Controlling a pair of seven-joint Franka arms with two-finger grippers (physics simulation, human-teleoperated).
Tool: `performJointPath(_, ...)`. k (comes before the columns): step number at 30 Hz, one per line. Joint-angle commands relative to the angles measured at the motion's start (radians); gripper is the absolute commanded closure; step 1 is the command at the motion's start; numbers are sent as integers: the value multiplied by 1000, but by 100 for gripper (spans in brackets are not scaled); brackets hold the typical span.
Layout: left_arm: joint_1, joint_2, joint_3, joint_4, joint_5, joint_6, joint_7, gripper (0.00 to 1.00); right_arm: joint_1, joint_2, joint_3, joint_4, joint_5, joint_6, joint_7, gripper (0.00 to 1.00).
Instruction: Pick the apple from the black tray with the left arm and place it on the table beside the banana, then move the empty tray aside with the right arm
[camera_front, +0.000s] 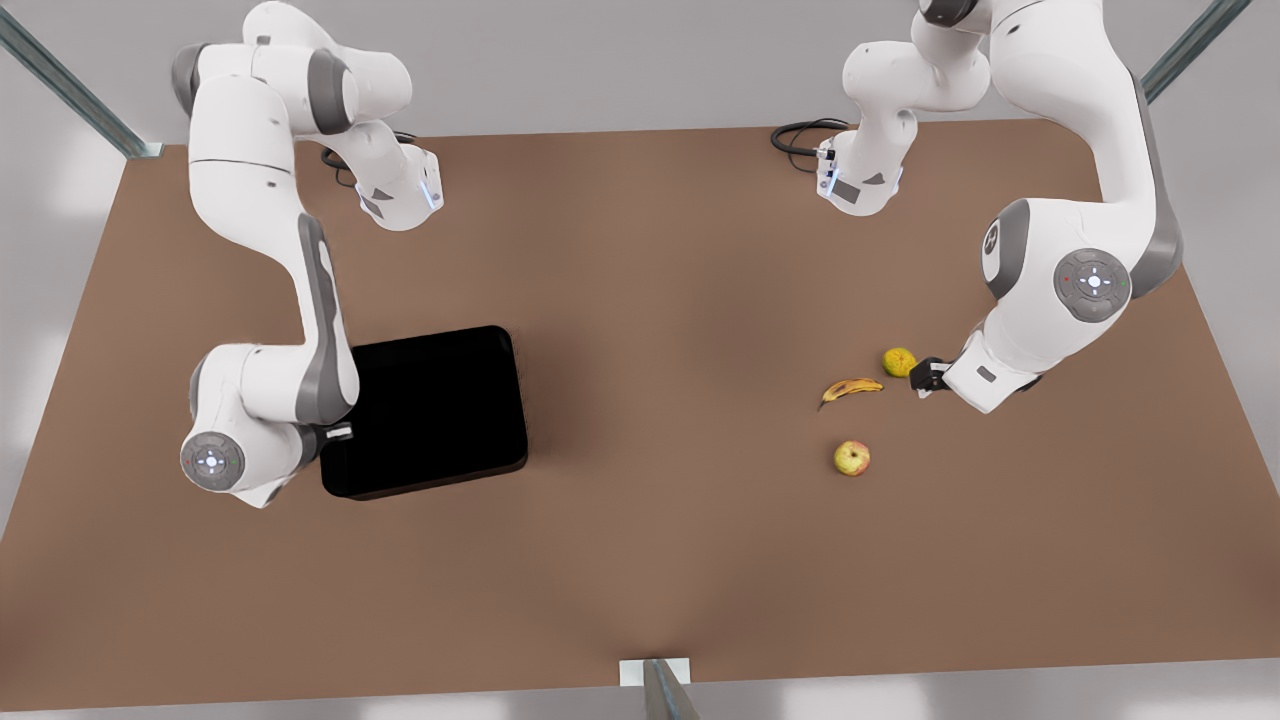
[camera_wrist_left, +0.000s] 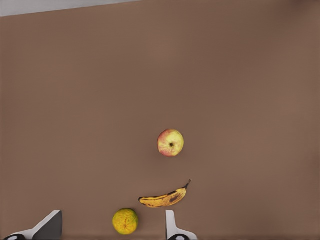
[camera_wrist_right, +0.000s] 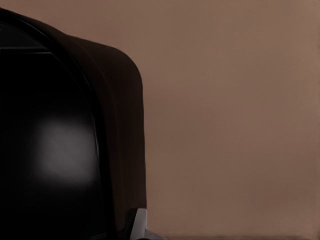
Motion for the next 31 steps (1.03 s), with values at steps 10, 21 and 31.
performJointPath(10,1,-1,1,-1,1,-1,0,0,-52,182,-29,31,20,162,-488,83)
performJointPath(21,-2,5,-2,11,-1,-2,-75,0,-14,-46,6,273,53,-283,-402,0)
performJointPath(31,-13,50,-4,87,62,16,-32,0,-85,-109,264,266,-50,-279,-238,0)
